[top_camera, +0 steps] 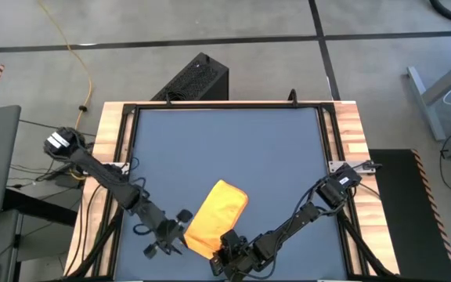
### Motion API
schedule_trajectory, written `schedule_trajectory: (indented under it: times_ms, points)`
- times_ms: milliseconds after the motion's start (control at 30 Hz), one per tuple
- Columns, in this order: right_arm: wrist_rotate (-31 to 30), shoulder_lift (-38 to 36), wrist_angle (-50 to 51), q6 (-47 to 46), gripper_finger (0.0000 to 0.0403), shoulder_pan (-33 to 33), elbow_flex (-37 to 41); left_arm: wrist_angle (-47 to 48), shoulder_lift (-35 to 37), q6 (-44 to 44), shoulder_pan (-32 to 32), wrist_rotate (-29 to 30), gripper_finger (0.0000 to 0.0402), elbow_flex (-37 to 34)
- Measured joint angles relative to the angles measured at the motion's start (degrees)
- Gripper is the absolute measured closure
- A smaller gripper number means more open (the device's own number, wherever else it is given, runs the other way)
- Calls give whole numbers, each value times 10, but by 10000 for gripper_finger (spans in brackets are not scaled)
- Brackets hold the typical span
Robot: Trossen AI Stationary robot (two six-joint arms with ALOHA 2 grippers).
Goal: Roll towel
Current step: Roll the orange microfiber towel
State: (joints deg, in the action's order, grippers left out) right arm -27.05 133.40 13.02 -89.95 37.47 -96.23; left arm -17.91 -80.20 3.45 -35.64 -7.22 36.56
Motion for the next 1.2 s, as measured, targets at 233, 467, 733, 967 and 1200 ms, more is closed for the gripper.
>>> schedule_trajectory:
  times_ms: [233, 467, 733, 967, 1200]
  points:
    - [0, 0, -1, 0, 332, 0, 0, -53, -95, 4, 19, -7, 294, 0]
    - [0, 0, -2, 0, 332, 0, 0, -49, -129, 20, 46, -47, 294, 0]
    - [0, 0, -2, 0, 332, 0, 0, -15, -128, 15, 49, -31, 294, 0]
    - [0, 0, -2, 0, 332, 0, 0, 2, -128, 11, 50, -23, 294, 0]
    - [0, 0, -2, -26, 332, -5, 0, 6, -128, 18, 50, -12, 294, -12]
